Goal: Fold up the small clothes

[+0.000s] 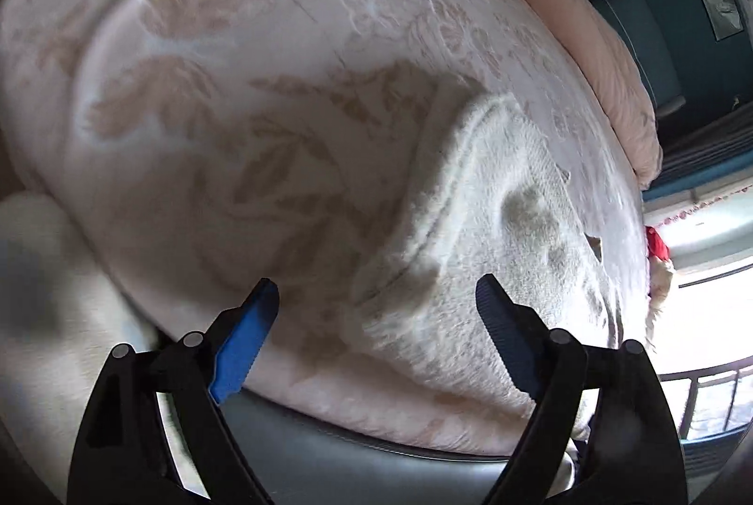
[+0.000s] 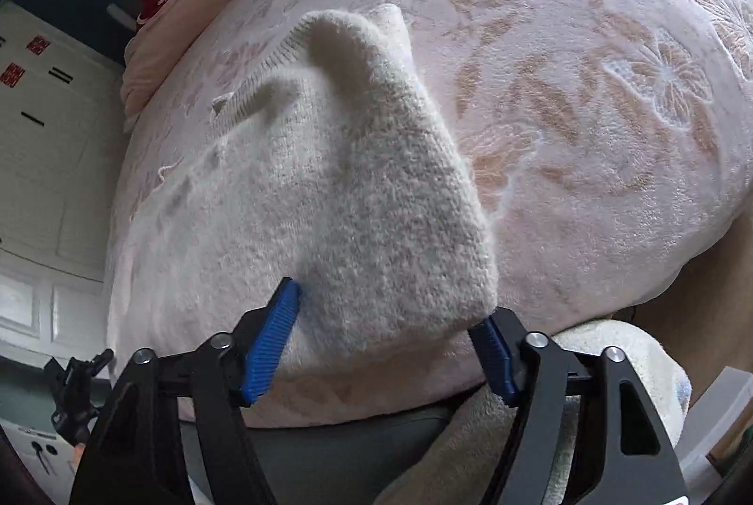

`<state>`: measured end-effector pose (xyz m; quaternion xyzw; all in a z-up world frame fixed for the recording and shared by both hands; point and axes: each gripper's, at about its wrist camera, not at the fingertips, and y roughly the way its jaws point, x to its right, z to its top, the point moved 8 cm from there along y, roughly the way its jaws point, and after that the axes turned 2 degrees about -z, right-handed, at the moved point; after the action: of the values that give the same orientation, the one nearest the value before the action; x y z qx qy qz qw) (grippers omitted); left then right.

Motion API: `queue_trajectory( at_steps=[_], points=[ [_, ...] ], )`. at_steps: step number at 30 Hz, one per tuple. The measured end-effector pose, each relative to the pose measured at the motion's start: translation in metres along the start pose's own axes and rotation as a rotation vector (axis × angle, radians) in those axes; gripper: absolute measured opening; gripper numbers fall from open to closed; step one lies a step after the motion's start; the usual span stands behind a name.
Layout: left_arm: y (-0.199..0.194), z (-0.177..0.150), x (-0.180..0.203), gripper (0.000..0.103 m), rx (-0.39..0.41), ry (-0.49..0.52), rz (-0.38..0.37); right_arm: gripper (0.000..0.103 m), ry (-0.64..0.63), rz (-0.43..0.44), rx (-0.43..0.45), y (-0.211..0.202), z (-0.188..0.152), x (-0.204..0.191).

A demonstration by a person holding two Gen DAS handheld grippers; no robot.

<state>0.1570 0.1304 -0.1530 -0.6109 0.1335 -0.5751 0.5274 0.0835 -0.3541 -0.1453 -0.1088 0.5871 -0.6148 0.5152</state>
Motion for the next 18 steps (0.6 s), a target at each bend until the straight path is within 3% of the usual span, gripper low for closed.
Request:
queue_trajectory(
  at_steps=[2,3,5,8,10,13,15,17,18],
  points=[
    [0.009,-0.003,0.006,0.031,-0.032,0.017,0.027,0.025,0.021,0.052,0.013,-0.007,0.006,-0.007],
    [0.007,-0.003,0.012,0.029,-0.041,0.026,0.030,0.024,0.006,0.052,0.036,-0.016,0.010,-0.015],
    [-0.011,0.000,0.020,0.015,-0.014,0.051,0.032,0.021,-0.072,0.034,0.073,-0.039,0.015,-0.031],
    [-0.049,0.000,0.025,0.012,-0.013,0.076,0.017,0.016,-0.156,0.008,0.074,-0.073,0.009,-0.043],
    [-0.068,-0.004,0.023,0.012,-0.020,0.121,0.043,0.016,-0.205,-0.055,0.058,-0.079,-0.001,-0.035],
    [-0.047,-0.020,0.007,0.016,-0.088,0.200,0.137,0.023,-0.172,-0.109,-0.058,-0.042,-0.022,0.007],
    [-0.029,-0.030,-0.006,0.017,-0.137,0.215,0.197,0.029,-0.097,-0.121,-0.084,-0.030,-0.029,0.030],
    [-0.038,-0.028,-0.004,0.019,-0.105,0.203,0.185,0.033,-0.056,-0.089,-0.013,-0.049,-0.022,0.029],
    [-0.050,-0.021,0.005,0.020,-0.054,0.220,0.180,0.039,-0.077,-0.114,0.032,-0.061,-0.014,0.025]
  ],
)
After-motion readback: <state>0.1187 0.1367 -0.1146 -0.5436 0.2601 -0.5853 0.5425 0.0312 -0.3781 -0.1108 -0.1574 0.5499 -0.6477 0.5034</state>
